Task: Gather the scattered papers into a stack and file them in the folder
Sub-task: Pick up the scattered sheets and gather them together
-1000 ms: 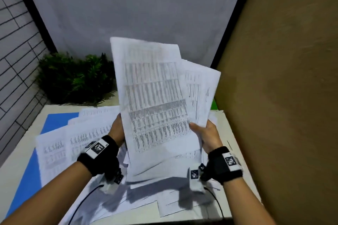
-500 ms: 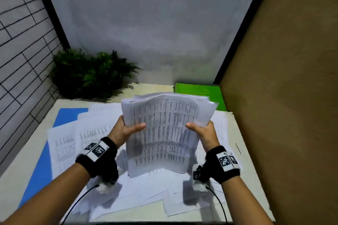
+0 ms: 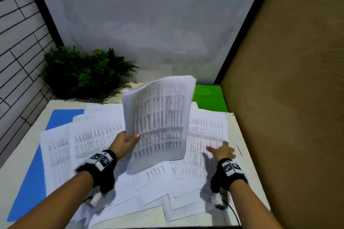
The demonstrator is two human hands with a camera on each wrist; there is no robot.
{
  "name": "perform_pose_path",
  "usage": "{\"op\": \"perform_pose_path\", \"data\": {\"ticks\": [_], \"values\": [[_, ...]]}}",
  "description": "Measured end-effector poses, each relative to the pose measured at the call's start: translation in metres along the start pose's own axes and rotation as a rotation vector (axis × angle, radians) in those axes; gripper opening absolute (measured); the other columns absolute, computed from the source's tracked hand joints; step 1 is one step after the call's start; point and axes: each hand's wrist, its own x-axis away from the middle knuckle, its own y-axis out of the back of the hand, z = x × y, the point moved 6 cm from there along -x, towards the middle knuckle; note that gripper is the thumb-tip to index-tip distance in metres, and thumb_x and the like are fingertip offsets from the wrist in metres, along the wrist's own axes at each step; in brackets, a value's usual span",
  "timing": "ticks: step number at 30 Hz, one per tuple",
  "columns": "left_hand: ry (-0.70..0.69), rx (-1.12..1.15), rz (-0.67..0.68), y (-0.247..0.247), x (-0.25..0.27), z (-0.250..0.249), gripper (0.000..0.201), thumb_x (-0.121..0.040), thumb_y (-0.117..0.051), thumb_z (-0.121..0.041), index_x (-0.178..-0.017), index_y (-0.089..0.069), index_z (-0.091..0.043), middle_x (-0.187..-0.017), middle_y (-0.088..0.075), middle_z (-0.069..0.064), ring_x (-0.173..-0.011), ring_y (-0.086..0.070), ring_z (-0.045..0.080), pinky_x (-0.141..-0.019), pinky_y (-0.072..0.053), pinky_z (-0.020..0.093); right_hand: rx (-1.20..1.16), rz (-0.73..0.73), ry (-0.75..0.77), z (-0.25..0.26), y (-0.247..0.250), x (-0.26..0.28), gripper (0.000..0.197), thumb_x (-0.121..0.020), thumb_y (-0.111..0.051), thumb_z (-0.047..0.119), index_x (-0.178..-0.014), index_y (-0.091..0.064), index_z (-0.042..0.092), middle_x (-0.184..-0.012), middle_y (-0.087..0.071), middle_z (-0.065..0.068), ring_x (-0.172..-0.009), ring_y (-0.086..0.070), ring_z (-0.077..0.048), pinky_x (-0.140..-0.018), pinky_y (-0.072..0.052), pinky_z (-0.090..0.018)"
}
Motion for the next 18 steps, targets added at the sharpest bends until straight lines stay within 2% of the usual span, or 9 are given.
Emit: {"op": "perform_pose_path", "data": {"ticks": [1,2,4,6,7,9,11,15,18], "values": [[0.004,-0.008,-0.049,0.006,-0.001,0.000,0.038,-0.085,-0.055,-0.044,-0.096,-0.054,-0.008,-0.088,-0.058,0.005,-0.083,-0.057,0.020,-0.076,-0.046,0.032,-0.006,-0.022,-0.088,-0.018,0.005,-0.005,0.085,-0.075,-0.073,0.032,-0.139,-0.026,0.005,-0.143,-0.030,-0.024,-0.130,-0.033,-0.041,-0.104,-0.034,-0.050],[-0.007,-0.011,-0.088,0.011,0.000,-0.006,0.024,-0.089,-0.052,-0.032,-0.084,-0.053,-0.009,-0.075,-0.053,0.006,-0.071,-0.052,0.019,-0.067,-0.043,0.031,-0.028,0.015,-0.112,-0.030,0.005,-0.010,0.082,-0.076,-0.073,0.030,-0.138,-0.027,0.003,-0.143,-0.032,-0.024,-0.130,-0.036,-0.040,-0.103,-0.035,-0.047],[-0.013,-0.027,-0.175,0.021,-0.003,-0.011,0.027,-0.092,-0.049,-0.021,-0.067,-0.044,-0.012,-0.057,-0.042,0.006,-0.053,-0.040,0.018,-0.054,-0.035,0.029,-0.004,0.145,-0.057,-0.039,-0.004,-0.015,0.065,-0.078,-0.071,0.024,-0.130,-0.040,0.000,-0.141,-0.042,-0.022,-0.127,-0.043,-0.036,-0.102,-0.037,-0.040],[-0.010,-0.055,-0.232,0.028,-0.004,-0.015,0.030,-0.092,-0.049,-0.019,-0.063,-0.040,-0.014,-0.053,-0.036,0.005,-0.047,-0.033,0.018,-0.049,-0.029,0.027,0.047,0.163,-0.025,-0.041,-0.012,-0.016,0.039,-0.079,-0.070,0.020,-0.111,-0.055,0.004,-0.130,-0.053,-0.022,-0.118,-0.050,-0.035,-0.100,-0.042,-0.039],[0.003,-0.069,-0.237,0.030,-0.004,-0.014,0.031,-0.092,-0.049,-0.019,-0.063,-0.040,-0.014,-0.052,-0.035,0.005,-0.047,-0.032,0.017,-0.048,-0.028,0.026,0.056,0.115,-0.048,-0.043,-0.012,-0.016,0.041,-0.077,-0.070,0.023,-0.111,-0.054,0.007,-0.129,-0.051,-0.022,-0.116,-0.049,-0.036,-0.098,-0.044,-0.042],[0.026,-0.065,-0.233,0.033,-0.002,-0.011,0.031,-0.092,-0.048,-0.019,-0.062,-0.040,-0.014,-0.051,-0.035,0.005,-0.045,-0.032,0.017,-0.047,-0.028,0.026,0.052,0.016,-0.165,-0.046,-0.007,-0.014,0.070,-0.073,-0.071,0.034,-0.130,-0.038,0.008,-0.136,-0.037,-0.023,-0.122,-0.039,-0.041,-0.099,-0.040,-0.048],[0.028,-0.050,-0.241,0.036,0.001,-0.009,0.031,-0.092,-0.048,-0.019,-0.063,-0.040,-0.013,-0.049,-0.034,0.005,-0.043,-0.032,0.018,-0.046,-0.028,0.026,-0.030,0.019,-0.233,-0.051,-0.006,-0.016,0.087,-0.074,-0.072,0.033,-0.140,-0.023,0.005,-0.141,-0.034,-0.025,-0.125,-0.040,-0.043,-0.101,-0.039,-0.049],[0.049,-0.027,-0.251,0.038,0.007,-0.004,0.031,-0.092,-0.048,-0.018,-0.064,-0.040,-0.010,-0.049,-0.033,0.005,-0.044,-0.031,0.017,-0.047,-0.027,0.026,-0.116,0.051,-0.208,-0.055,-0.001,-0.027,0.072,-0.080,-0.069,0.019,-0.139,-0.032,0.001,-0.140,-0.043,-0.023,-0.123,-0.046,-0.041,-0.102,-0.041,-0.043],[0.072,-0.005,-0.254,0.041,0.010,-0.001,0.029,-0.092,-0.048,-0.019,-0.066,-0.041,-0.009,-0.050,-0.033,0.006,-0.042,-0.030,0.016,-0.044,-0.028,0.025,-0.075,0.077,-0.183,-0.052,0.000,-0.024,0.079,-0.078,-0.071,0.026,-0.143,-0.028,0.010,-0.148,-0.032,-0.018,-0.131,-0.035,-0.039,-0.107,-0.035,-0.045]]}}
